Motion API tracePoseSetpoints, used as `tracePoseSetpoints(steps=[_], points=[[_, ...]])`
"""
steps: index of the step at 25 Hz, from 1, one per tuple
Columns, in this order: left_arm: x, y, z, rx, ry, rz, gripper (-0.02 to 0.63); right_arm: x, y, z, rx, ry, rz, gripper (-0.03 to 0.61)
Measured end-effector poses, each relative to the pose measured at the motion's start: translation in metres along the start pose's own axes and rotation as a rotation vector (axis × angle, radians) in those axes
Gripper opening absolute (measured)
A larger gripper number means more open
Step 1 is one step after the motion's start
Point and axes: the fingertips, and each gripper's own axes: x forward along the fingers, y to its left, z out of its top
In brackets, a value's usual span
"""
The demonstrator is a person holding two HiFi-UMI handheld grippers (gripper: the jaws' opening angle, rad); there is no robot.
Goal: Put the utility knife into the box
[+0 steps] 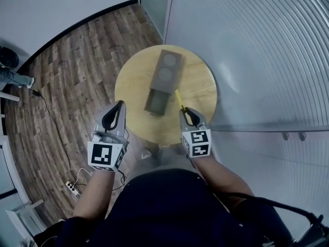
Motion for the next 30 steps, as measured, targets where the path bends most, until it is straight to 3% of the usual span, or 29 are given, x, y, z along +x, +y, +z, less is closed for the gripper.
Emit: tracePoseSetpoints(steps=[15,24,30], points=[[-0.016,0.007,0.008,0.002,-0.013,0.048,0.003,0.012,0.004,0.029,-0.014,-0.041,0.052,0.074],[-0.057,0.048,0.004,-0.007,0.009,0.183,0.003,0.041,0.038,0.039,-0.04,-0.035,0.137,0.074],[-0.067,0.059,-0.001,-0.041,-0.006,0.229,0.003,0.052,0.058,0.038,-0.071,-0.018,0.182,0.074]])
